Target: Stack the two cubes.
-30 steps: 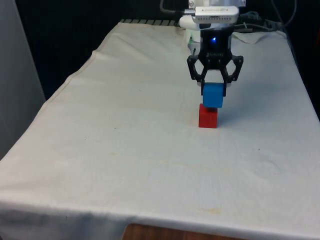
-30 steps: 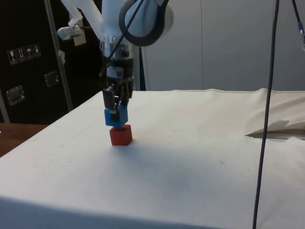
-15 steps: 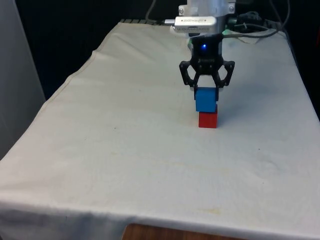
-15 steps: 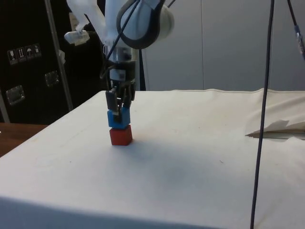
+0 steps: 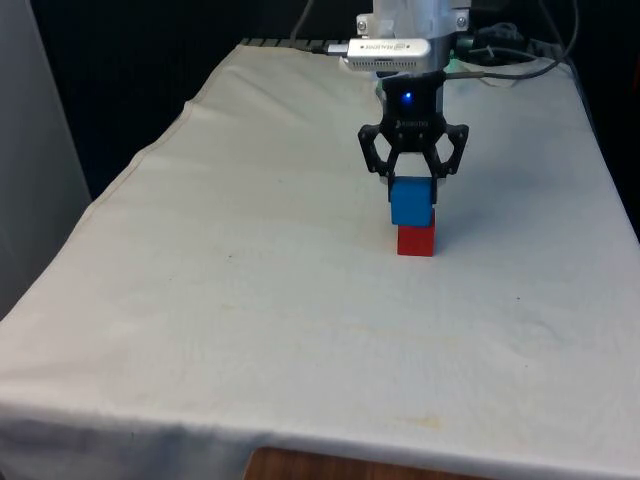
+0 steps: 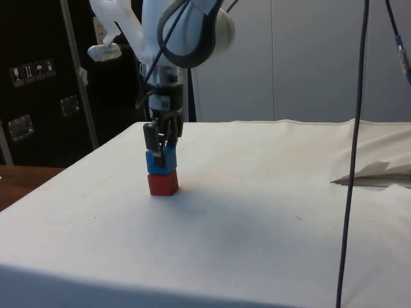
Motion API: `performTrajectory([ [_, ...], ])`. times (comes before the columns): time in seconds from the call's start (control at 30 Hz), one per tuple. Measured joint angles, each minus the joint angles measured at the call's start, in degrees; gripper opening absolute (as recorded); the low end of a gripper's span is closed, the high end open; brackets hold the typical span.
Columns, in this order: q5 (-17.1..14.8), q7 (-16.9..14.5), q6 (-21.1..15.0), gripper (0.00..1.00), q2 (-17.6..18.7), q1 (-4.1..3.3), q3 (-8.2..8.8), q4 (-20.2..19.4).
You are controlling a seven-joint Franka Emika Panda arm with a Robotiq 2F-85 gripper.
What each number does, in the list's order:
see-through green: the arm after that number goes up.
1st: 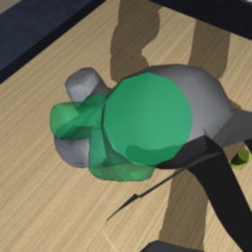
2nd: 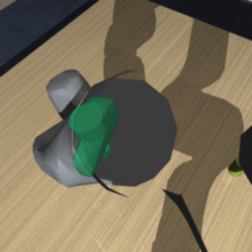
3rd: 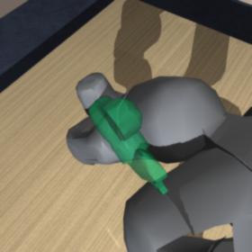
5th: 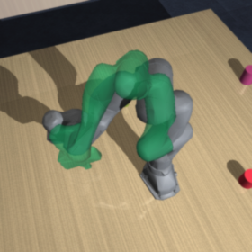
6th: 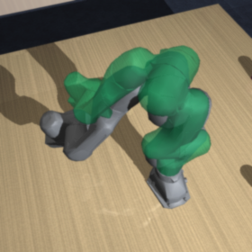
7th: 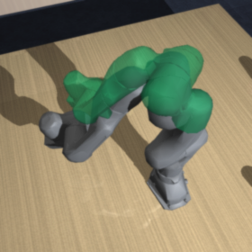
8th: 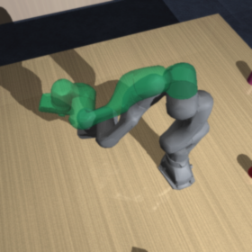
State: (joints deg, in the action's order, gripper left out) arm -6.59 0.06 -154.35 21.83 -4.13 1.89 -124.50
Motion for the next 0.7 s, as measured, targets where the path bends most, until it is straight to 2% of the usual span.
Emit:
performTrajectory([
  [0.37,0.0,0.0,0.0,0.04,0.0,-0.06,0.0,0.0],
  [0.43,0.0,0.0,0.0,0.18,0.0,-0.06,0.0,0.0],
  [0.47,0.0,0.0,0.0,0.37,0.0,-0.06,0.0,0.0],
  [0.5,0.0,0.0,0.0,0.47,0.0,-0.06,0.0,0.0],
  [0.53,0.0,0.0,0.0,0.47,0.0,-0.06,0.0,0.0],
  [0.7,0.0,0.0,0.0,0.95,0.0,-0.06,0.0,0.0],
])
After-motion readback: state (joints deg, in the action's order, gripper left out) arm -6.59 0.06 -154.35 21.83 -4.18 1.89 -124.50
